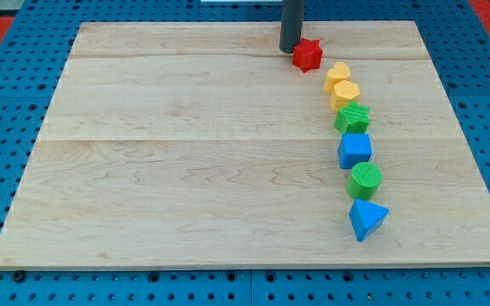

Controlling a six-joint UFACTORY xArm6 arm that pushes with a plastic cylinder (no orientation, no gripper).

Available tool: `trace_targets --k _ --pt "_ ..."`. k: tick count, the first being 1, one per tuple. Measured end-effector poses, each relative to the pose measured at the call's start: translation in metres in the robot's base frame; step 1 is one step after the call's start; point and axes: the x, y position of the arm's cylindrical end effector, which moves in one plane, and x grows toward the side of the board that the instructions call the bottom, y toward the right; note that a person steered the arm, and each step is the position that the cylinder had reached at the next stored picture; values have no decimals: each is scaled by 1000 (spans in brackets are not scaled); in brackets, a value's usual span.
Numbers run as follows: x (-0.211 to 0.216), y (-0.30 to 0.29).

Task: Separate the red blocks from each other

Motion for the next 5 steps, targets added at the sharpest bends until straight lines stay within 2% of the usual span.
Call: trace_targets --k 1,3,5 --pt "14 -33" --pt "17 41" --pt "18 40"
